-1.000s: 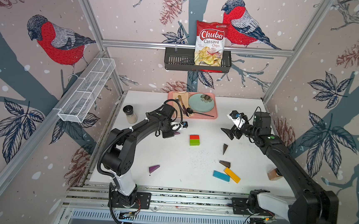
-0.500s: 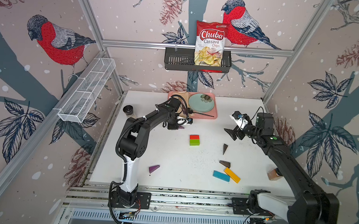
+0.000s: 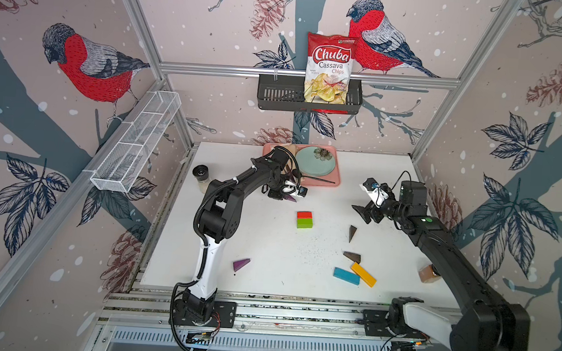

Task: Assemble a small pinwheel with building blocks
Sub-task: Assemble the building block at the center of the board.

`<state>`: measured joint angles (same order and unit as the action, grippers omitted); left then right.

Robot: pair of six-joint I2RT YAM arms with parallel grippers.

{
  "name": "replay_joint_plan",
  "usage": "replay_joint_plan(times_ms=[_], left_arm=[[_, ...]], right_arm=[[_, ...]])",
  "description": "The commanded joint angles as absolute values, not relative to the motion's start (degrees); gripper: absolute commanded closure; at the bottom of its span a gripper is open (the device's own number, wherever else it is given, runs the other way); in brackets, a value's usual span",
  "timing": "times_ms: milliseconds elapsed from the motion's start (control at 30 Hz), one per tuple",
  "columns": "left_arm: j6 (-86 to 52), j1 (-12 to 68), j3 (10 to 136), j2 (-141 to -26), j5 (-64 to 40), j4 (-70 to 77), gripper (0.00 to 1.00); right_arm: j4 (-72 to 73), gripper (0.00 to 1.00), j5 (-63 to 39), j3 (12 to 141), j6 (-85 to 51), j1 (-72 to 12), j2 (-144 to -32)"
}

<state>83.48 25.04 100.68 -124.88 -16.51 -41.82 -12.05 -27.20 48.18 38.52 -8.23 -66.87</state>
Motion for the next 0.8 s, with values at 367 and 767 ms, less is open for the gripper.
replay_joint_plan(times_ms=[367,767], left_arm=[[84.8,27.9,99.1,-125.6,-16.7,-44.6,0.80],[84.6,27.9,97.5,-125.5,-15.8,-44.5,0.78]], right_arm=[[-12.0,0.05,-28.1,48.5,38.7,-7.7,-66.3],[-11.9,0.04,-28.5,48.9,39.0,-7.1,-66.7]])
